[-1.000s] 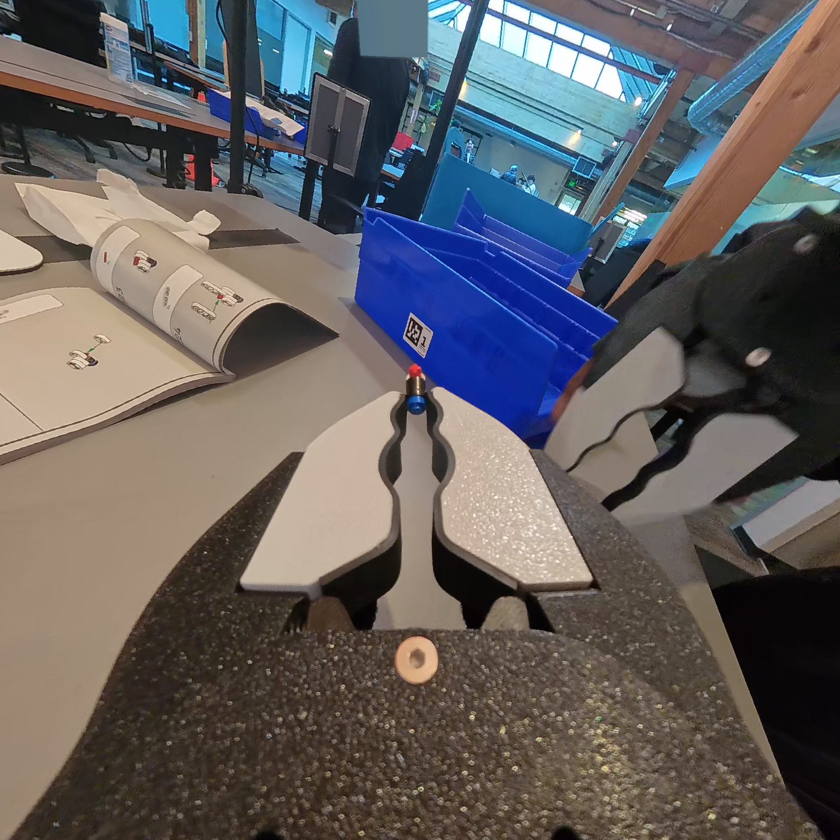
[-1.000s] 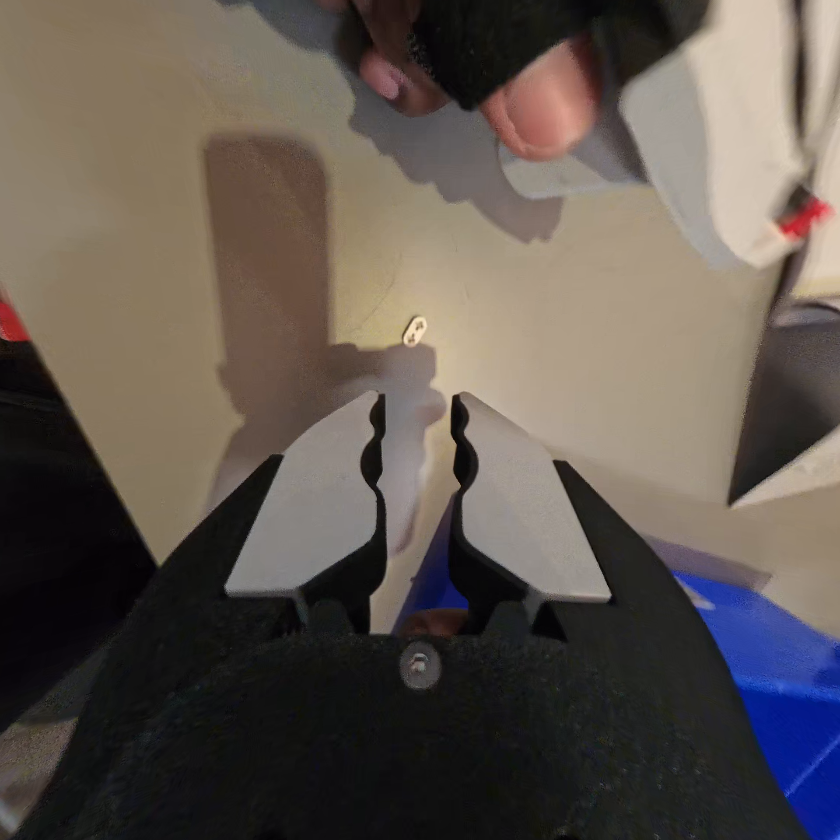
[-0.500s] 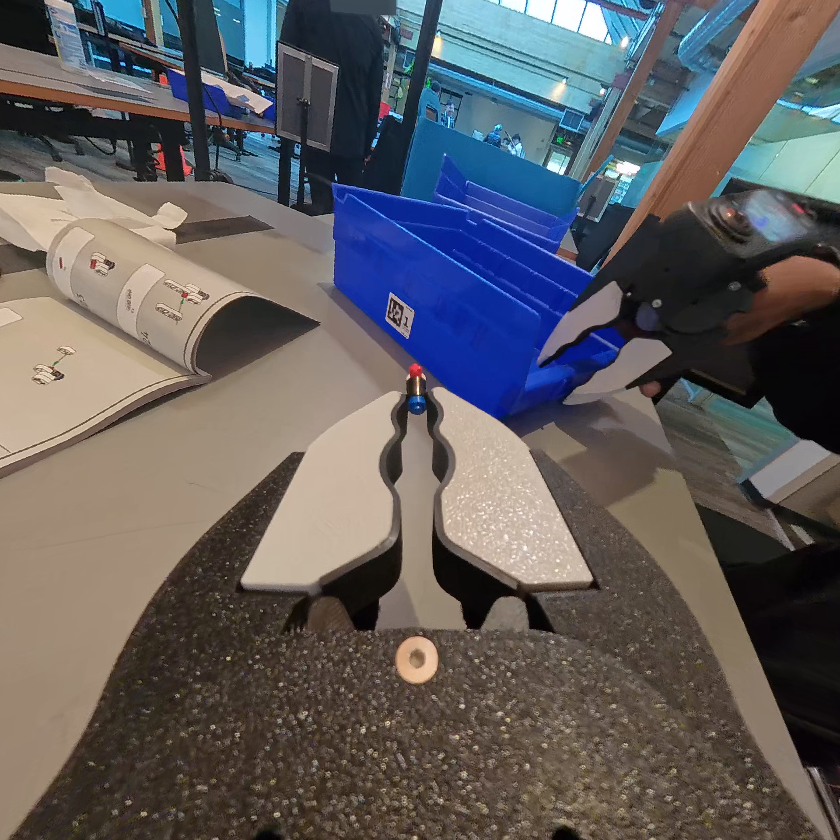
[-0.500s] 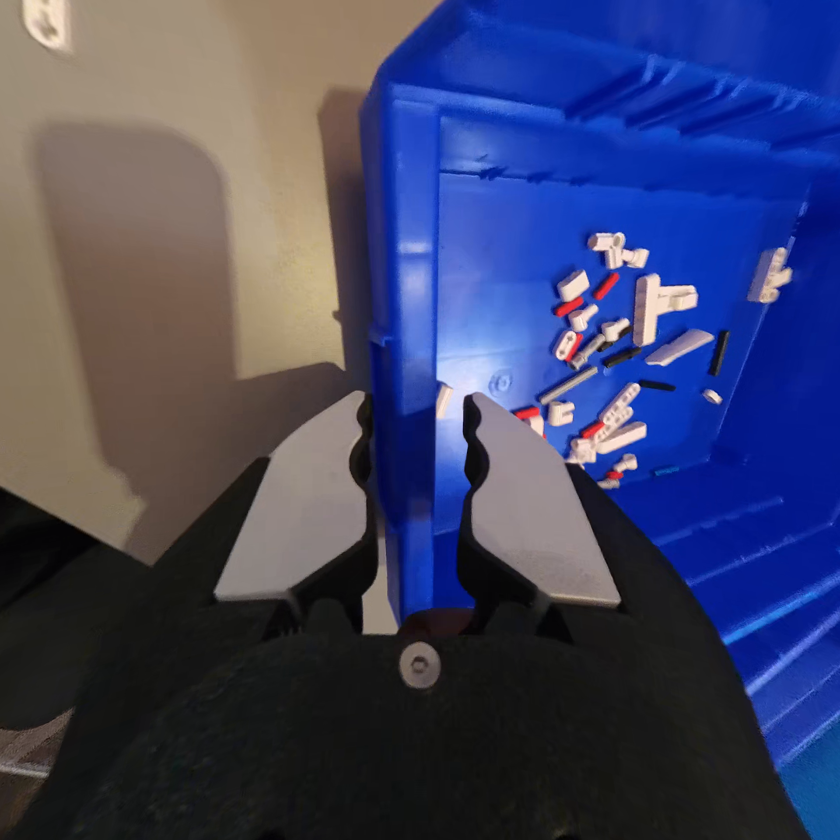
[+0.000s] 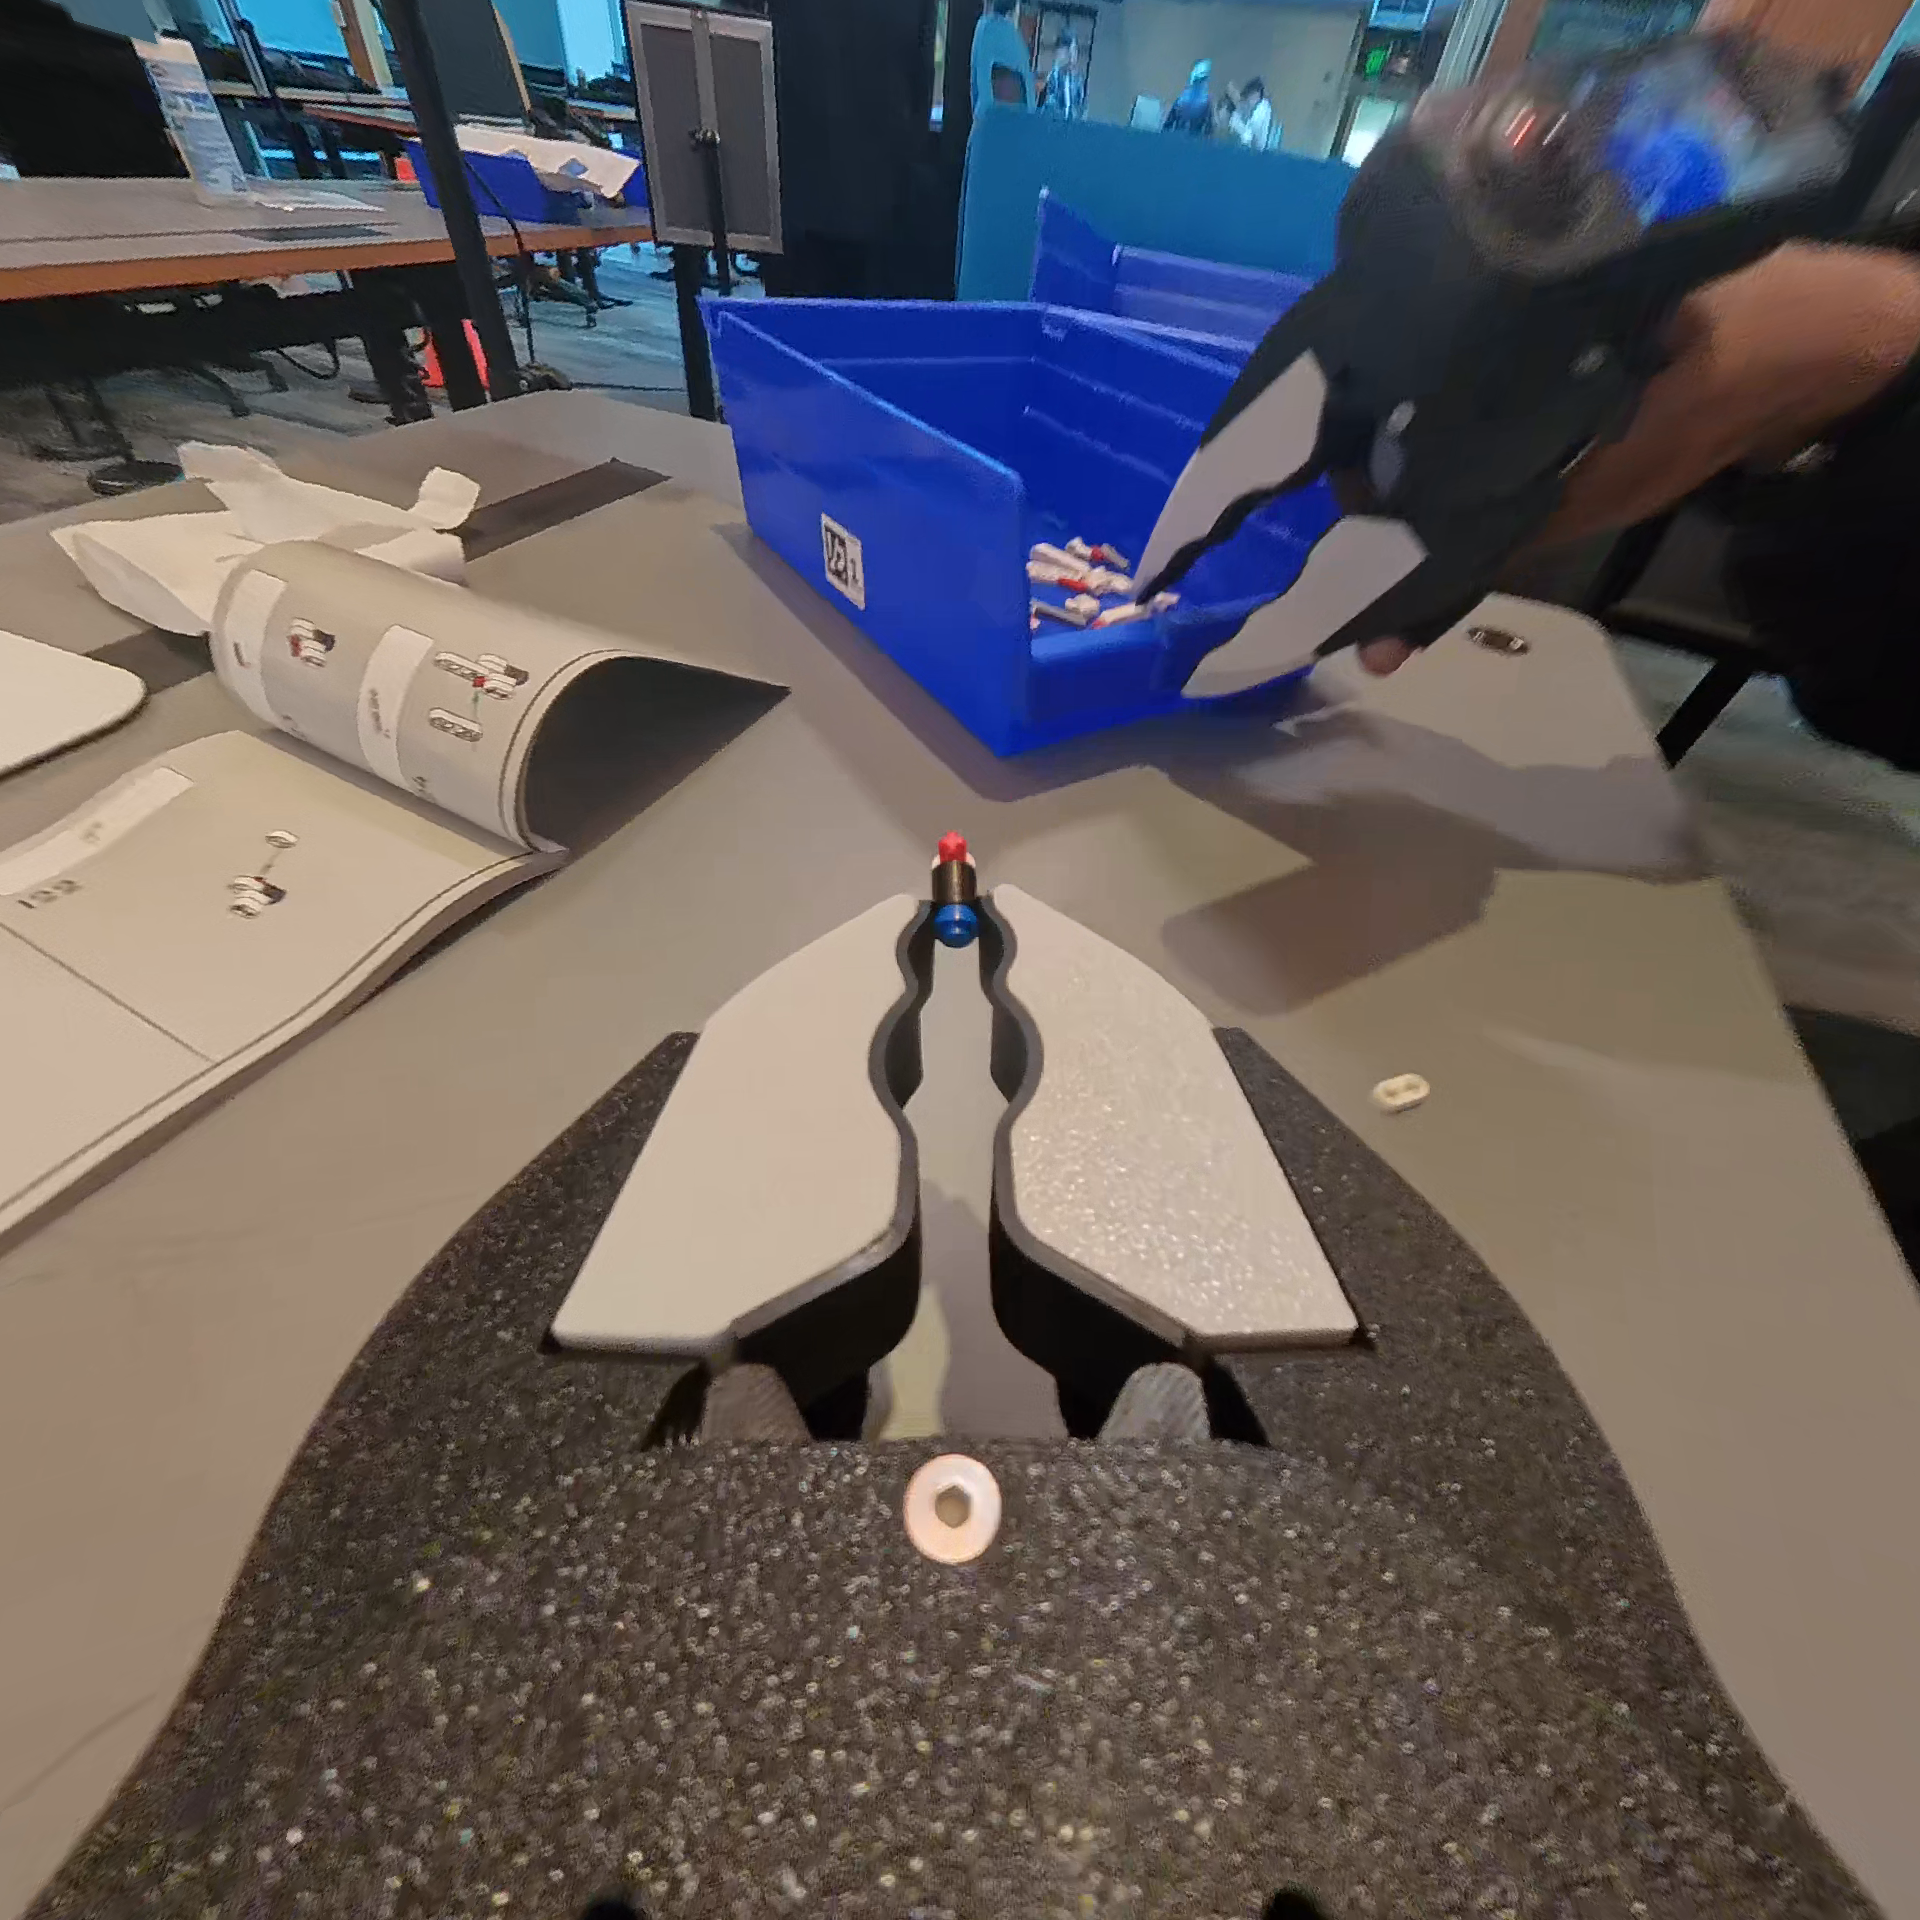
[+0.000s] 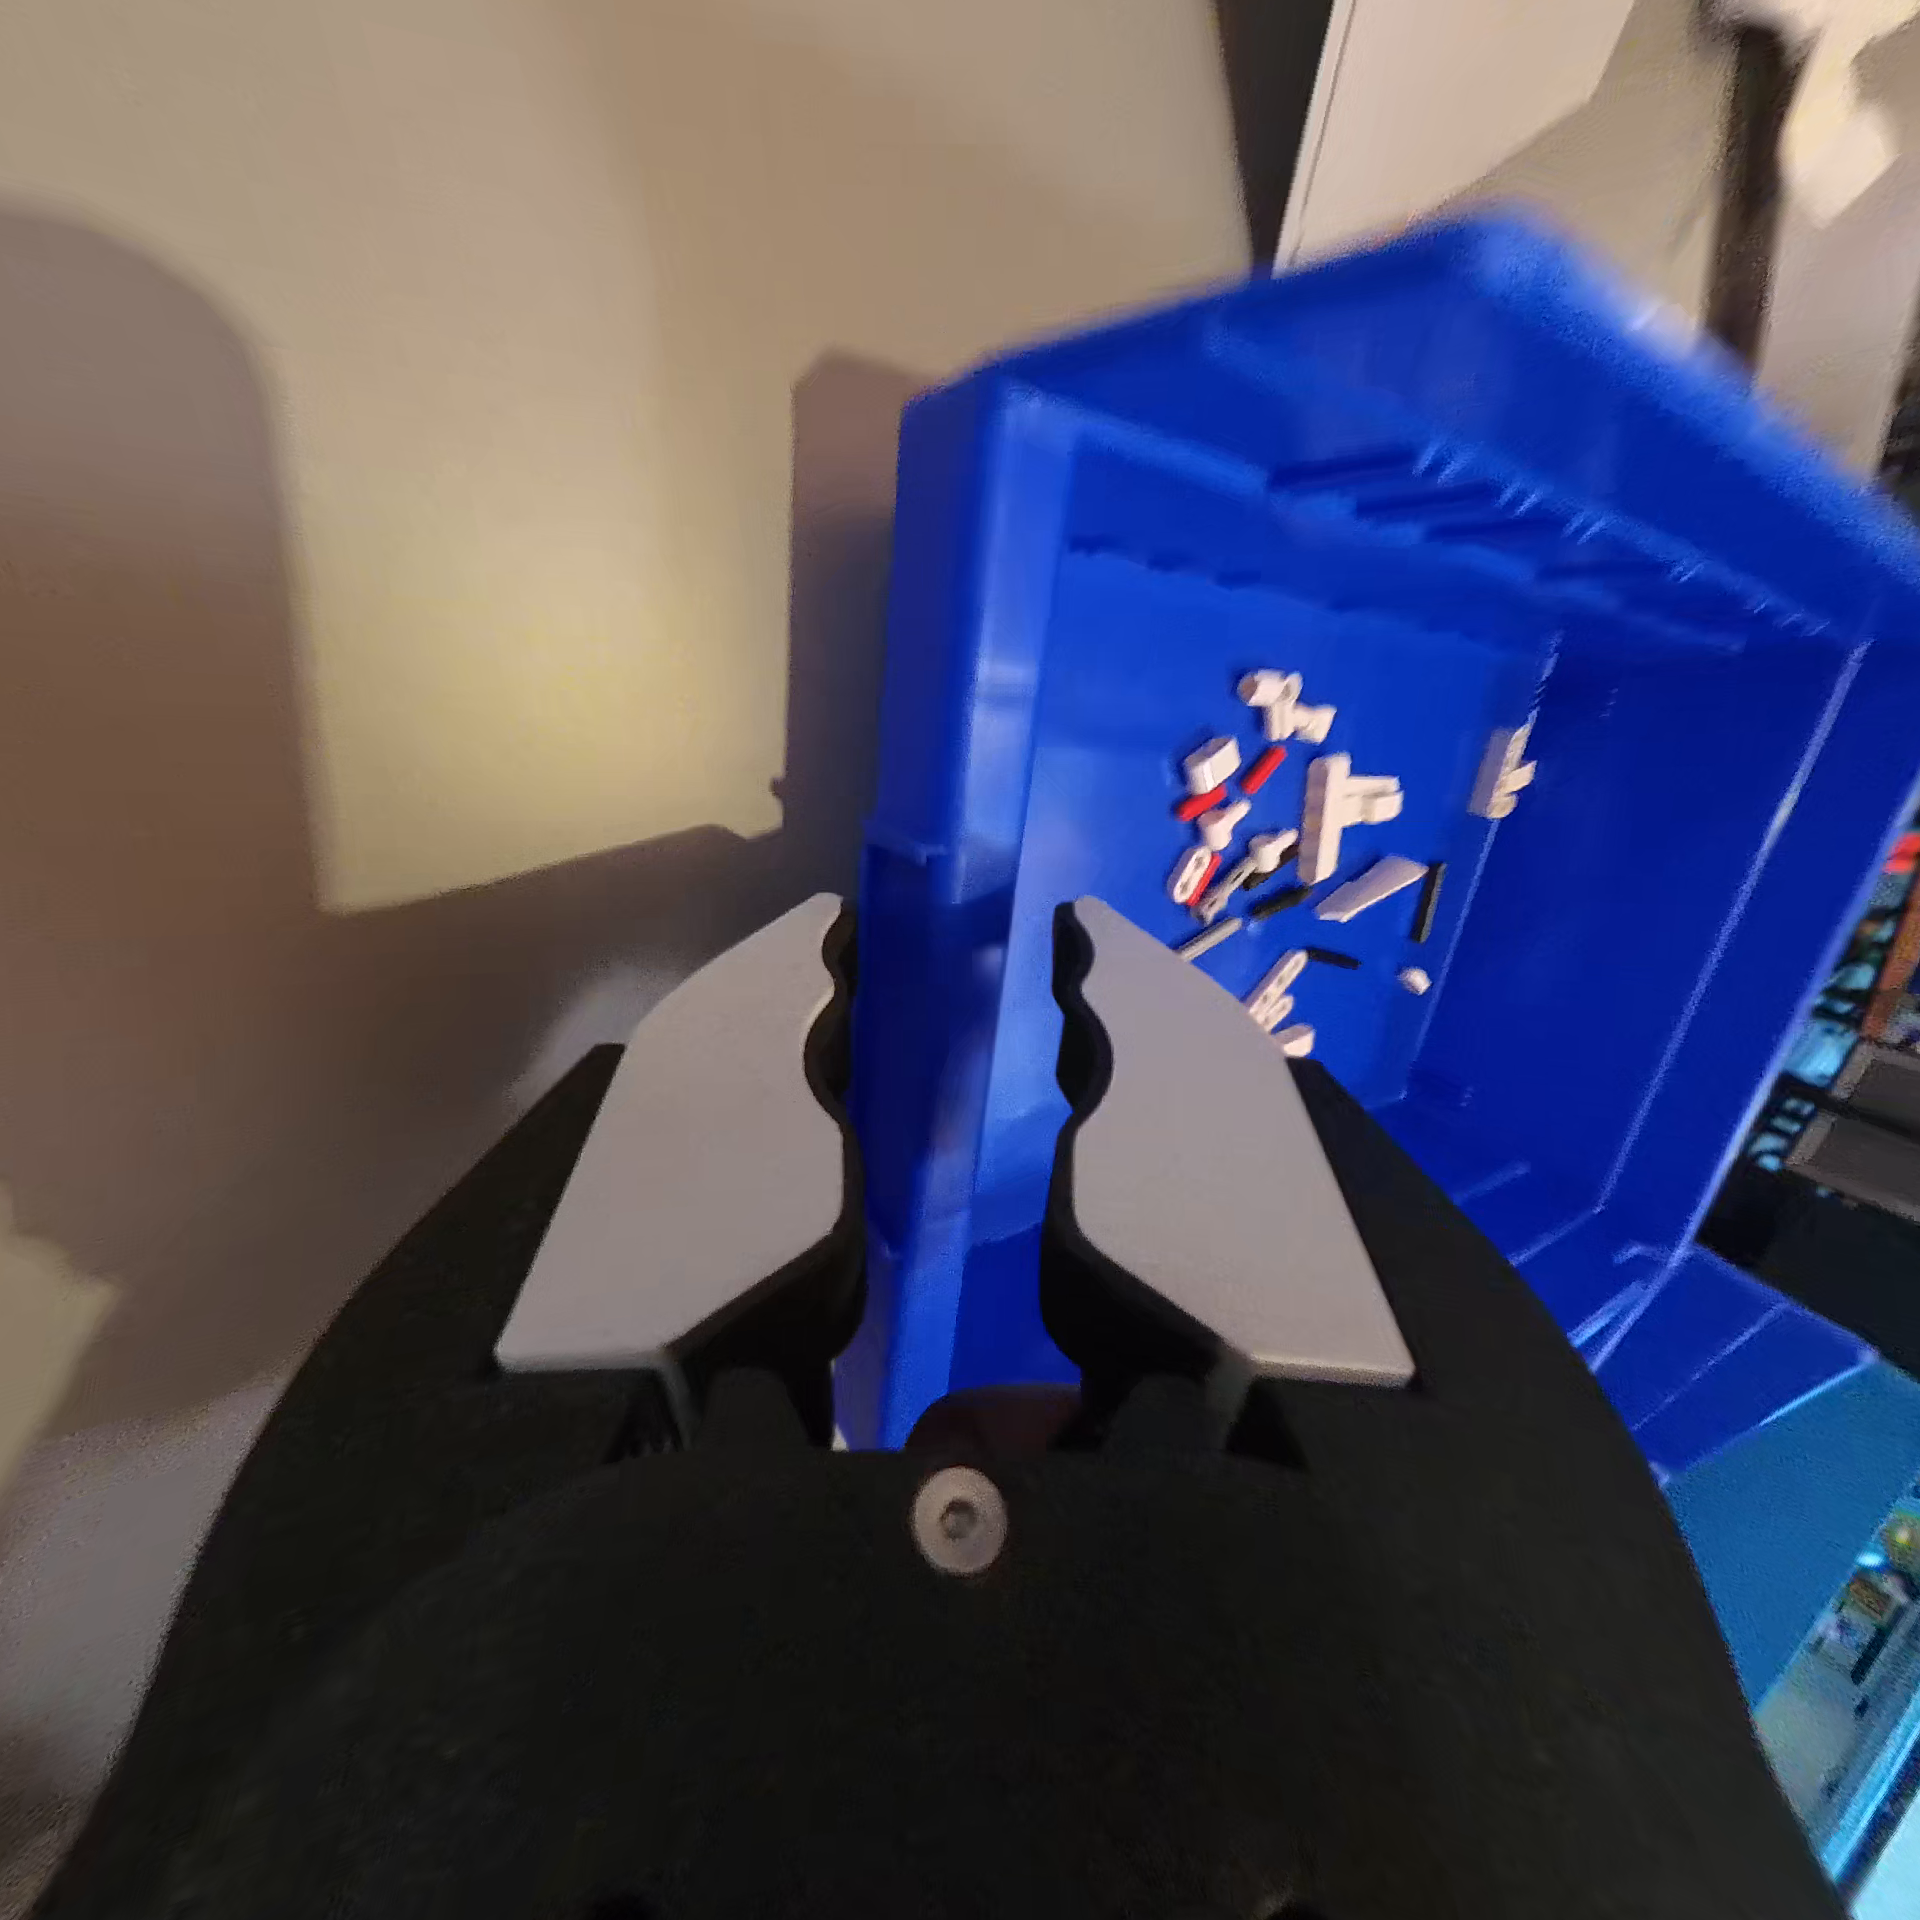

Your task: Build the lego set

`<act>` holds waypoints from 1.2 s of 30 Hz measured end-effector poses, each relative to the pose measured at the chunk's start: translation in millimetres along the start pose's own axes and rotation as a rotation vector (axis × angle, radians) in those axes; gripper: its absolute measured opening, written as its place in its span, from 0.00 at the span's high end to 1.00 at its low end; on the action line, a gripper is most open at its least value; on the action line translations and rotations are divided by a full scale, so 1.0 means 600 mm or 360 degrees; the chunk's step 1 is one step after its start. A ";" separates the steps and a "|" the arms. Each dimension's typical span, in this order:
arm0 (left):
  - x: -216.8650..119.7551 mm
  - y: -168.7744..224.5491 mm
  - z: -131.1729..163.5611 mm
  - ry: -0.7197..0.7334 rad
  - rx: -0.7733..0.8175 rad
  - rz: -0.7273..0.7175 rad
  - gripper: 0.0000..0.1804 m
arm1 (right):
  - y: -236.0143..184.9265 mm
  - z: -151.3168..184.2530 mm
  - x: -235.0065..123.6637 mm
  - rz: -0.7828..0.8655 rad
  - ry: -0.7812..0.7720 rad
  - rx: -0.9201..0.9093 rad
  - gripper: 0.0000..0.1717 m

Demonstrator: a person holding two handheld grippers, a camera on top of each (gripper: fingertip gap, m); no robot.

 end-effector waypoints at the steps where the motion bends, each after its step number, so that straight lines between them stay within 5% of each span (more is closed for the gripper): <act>1: 0.000 -0.001 0.001 -0.0028 0.0035 -0.0006 0.96 | -0.005 -0.010 -0.009 -0.0012 0.0047 -0.0029 0.79; 11: 0.005 0.001 0.012 -0.0266 0.0134 0.0104 0.96 | -0.131 -0.111 0.002 -0.0922 0.0540 -0.0584 0.80; 16: 0.003 -0.002 0.015 -0.0302 0.0141 0.0106 0.96 | -0.182 -0.149 0.006 -0.1278 0.0552 -0.0439 0.81; 22: 0.003 -0.002 0.018 -0.0304 0.0122 0.0153 0.96 | -0.209 -0.151 0.008 -0.1266 0.0598 -0.0310 0.82; 26: 0.003 -0.001 0.019 -0.0302 0.0111 0.0185 0.96 | -0.209 -0.152 0.009 -0.1226 0.0662 -0.0376 0.96; 36: 0.004 0.006 0.023 -0.0417 -0.0095 0.0476 0.96 | -0.162 -0.147 0.025 -0.1156 0.0942 -0.0353 0.96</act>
Point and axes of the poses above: each gripper's, where its closed fingertips meet, x out along the fingers, z out of its underside, y = z × x across the jaws, the point moved 9 cm from there along -x, back along the fingers, and after that the axes turned 15 degrees about x, right-handed, at the moved point
